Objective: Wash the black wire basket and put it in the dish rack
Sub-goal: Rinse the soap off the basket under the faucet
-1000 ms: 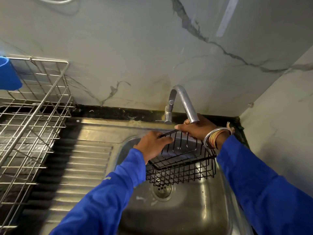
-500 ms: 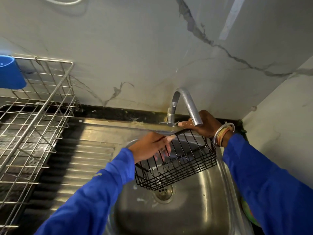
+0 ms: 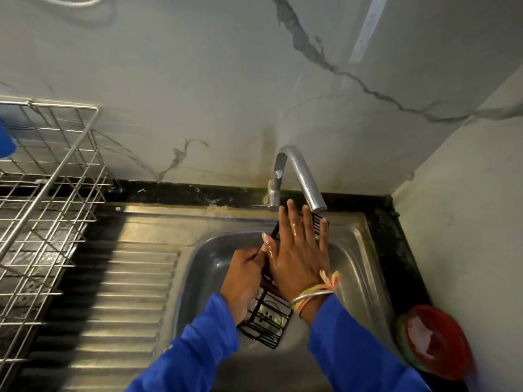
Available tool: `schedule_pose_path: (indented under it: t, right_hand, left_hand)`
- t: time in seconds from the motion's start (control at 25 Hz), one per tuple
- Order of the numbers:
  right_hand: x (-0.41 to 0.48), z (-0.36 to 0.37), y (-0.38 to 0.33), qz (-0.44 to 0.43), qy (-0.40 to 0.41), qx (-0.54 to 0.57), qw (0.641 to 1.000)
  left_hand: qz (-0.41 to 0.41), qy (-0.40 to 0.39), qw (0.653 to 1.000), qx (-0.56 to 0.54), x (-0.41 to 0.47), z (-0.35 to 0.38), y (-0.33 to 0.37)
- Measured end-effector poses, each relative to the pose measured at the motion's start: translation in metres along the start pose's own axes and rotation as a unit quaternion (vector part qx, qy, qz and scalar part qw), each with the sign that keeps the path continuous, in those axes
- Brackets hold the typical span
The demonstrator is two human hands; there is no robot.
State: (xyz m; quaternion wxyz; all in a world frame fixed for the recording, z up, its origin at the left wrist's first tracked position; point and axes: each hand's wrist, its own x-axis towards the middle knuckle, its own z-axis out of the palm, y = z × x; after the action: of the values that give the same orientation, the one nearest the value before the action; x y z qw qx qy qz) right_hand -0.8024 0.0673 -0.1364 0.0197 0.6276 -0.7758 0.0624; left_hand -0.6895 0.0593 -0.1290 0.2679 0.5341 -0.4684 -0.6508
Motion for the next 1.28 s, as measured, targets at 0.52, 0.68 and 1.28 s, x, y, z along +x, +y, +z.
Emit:
schedule_pose_path:
  t: [0.52,0.68,1.28]
  right_hand:
    - [-0.033,0.007,0.004,-0.023,-0.050,0.080,0.995]
    - [-0.006,0.007,0.006,0.120,-0.006,0.171,0.978]
    - [0.044,-0.014,0.009,0.263,-0.022,0.565,0.782]
  left_hand:
    - [0.014,0.011,0.999,-0.051,0.002,-0.004,-0.009]
    - [0.013,0.011,0.998,-0.052,-0.006,0.005,-0.012]
    - [0.002,0.090,0.991,-0.101,-0.021,-0.003,-0.021]
